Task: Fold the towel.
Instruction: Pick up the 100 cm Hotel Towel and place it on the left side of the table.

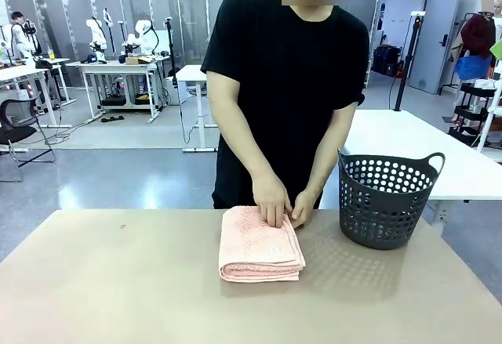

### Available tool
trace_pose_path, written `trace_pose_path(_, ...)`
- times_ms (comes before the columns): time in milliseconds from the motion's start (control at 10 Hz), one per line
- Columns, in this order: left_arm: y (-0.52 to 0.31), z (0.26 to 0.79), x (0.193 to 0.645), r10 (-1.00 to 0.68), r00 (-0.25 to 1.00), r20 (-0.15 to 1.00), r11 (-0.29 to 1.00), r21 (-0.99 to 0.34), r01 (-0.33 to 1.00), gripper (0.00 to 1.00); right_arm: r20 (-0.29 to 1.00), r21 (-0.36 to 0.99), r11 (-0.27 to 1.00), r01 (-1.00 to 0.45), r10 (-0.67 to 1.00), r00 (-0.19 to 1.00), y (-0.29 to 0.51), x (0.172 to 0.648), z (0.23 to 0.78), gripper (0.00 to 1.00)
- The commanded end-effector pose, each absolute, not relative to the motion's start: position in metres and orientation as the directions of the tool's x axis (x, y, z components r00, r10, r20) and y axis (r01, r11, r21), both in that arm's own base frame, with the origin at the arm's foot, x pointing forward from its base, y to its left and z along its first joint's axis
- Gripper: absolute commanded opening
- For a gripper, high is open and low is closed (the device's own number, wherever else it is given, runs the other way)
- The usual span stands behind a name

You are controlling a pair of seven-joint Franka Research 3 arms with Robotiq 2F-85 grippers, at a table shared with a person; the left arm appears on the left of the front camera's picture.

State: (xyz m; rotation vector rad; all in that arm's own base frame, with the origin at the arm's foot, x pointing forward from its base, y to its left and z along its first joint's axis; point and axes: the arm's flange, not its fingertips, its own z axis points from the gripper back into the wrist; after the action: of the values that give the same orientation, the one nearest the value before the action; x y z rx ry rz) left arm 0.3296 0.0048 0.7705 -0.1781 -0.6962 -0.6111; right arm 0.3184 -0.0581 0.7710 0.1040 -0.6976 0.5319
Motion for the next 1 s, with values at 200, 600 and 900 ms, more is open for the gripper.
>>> trace_pose_path(200,0.0046,0.772,0.3289,-0.465,0.603,0.649,0.813,0.042,0.581,1.0,0.635,-0.08,0.863,-0.499,0.43,0.642,-0.0593,0.317,0.7709,1.0)
trace_pose_path(600,0.0046,0.772,0.3289,-0.465,0.603,0.649,0.813,0.042,0.581,1.0,0.635,-0.08,0.863,-0.499,0.43,0.642,-0.0593,0.317,0.7709,1.0)
trace_pose_path(900,0.0046,0.772,0.3289,-0.465,0.603,0.649,0.813,0.042,0.581,1.0,0.635,-0.08,0.863,-0.499,0.43,0.642,-0.0593,0.317,0.7709,1.0)
